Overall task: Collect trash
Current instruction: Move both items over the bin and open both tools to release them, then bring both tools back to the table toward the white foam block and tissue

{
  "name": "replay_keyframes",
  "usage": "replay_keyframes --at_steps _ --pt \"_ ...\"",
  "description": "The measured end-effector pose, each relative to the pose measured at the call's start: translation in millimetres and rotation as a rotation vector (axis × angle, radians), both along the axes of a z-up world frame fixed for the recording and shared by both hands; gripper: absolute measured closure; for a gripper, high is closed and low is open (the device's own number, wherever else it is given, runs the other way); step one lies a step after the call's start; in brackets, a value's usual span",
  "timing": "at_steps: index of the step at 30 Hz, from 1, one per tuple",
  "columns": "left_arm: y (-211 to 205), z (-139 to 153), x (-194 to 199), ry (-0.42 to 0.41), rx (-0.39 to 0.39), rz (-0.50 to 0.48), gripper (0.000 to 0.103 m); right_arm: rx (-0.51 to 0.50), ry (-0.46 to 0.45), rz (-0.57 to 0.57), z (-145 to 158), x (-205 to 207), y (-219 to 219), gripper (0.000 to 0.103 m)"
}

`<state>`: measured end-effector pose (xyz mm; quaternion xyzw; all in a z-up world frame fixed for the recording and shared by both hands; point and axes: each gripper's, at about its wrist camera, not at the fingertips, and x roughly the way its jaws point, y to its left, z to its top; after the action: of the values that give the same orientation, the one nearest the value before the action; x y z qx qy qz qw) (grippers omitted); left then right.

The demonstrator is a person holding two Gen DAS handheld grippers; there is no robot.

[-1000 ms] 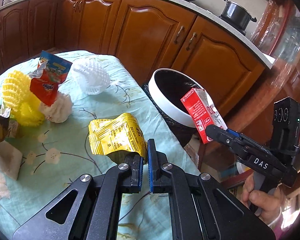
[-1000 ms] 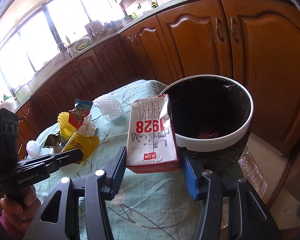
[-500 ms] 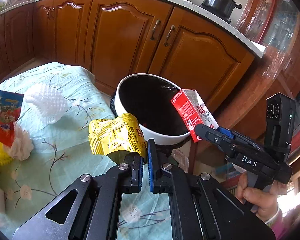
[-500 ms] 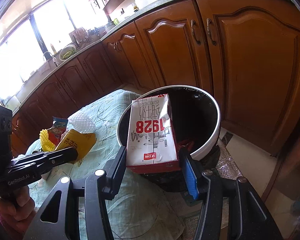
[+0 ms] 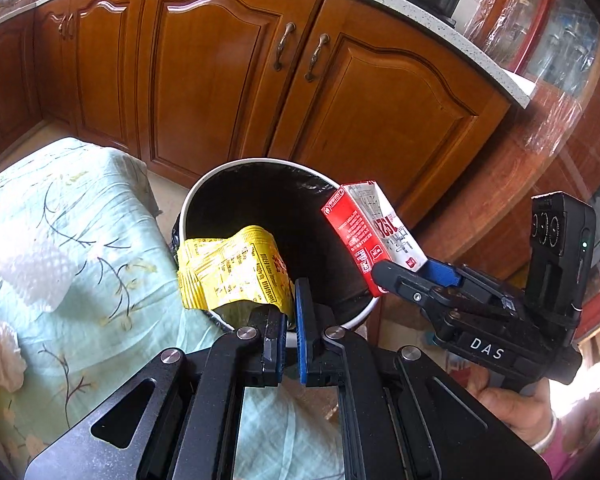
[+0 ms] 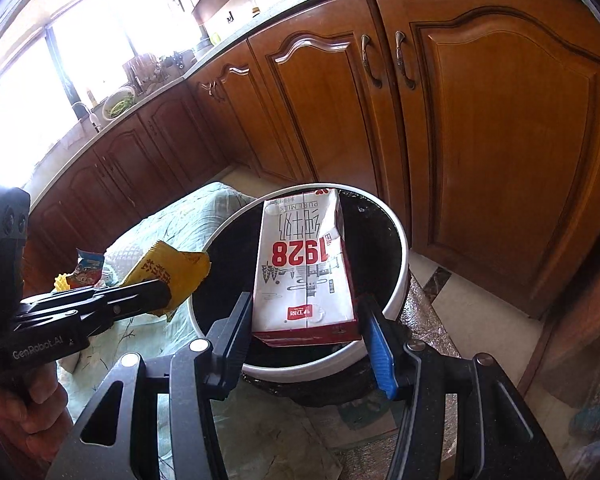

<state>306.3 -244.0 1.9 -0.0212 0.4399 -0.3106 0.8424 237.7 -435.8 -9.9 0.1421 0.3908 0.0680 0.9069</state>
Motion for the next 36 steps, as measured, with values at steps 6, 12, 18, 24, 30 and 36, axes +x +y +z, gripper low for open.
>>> replay_keyframes --at_steps 6,12,18,24,30,36 --pt "-9.8 -4.9 5.3 0.011 0.016 -0.012 0.1 -0.008 0.017 -0.001 -3.8 6.2 -3.4 0.05" --pt "-19.6 -10.2 12.6 0.024 0.033 -0.014 0.099 -0.022 0.038 -0.001 -8.8 14.7 -5.1 0.05" --pt "-24.6 -19.5 23.4 0.05 0.057 -0.012 0.099 -0.025 0.066 0.006 -14.4 24.8 -7.5 0.048" --pt "-21.6 -18.2 23.6 0.065 0.039 -0.012 0.078 0.031 0.067 -0.019 -14.8 23.3 -20.0 0.04" --pt "-5.9 -10.6 8.6 0.022 0.017 0.015 0.076 0.062 0.033 -0.034 -6.4 7.9 -20.4 0.039" --pt "33.5 -10.3 -24.1 -0.023 -0.005 0.114 0.075 0.115 -0.011 -0.018 -1.1 -15.0 -3.1 0.029"
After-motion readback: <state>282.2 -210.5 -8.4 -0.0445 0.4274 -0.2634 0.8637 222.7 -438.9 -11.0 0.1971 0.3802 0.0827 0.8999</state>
